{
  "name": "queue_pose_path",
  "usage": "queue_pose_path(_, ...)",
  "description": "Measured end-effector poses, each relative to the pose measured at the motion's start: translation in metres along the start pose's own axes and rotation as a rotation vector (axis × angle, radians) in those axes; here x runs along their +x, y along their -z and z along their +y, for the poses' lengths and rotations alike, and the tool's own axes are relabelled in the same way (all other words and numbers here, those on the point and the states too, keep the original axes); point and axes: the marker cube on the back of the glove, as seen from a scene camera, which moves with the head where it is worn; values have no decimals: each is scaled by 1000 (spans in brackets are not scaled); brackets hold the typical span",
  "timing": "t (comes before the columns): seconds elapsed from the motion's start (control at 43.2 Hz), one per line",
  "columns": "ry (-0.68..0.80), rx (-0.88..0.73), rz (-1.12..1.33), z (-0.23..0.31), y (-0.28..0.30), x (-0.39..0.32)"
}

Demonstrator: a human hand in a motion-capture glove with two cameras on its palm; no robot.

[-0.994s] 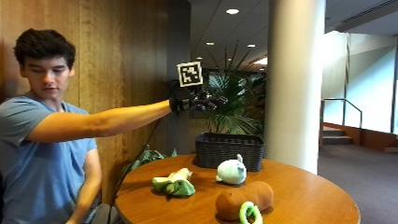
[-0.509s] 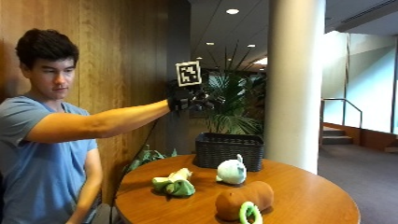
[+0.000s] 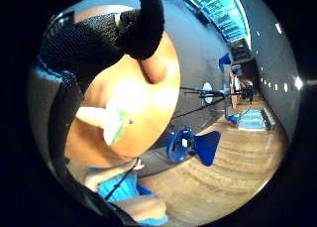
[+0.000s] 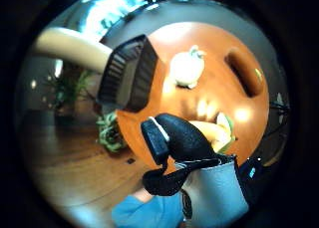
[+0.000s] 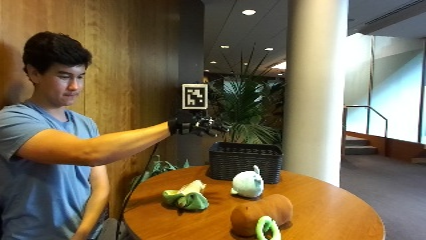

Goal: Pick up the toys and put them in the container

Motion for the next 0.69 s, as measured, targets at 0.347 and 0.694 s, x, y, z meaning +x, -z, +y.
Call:
queue_pose_path(0.347, 91, -124, -7, 29, -94, 16)
queue_pose_path(0.694, 112, -260, 45, 49, -175, 13)
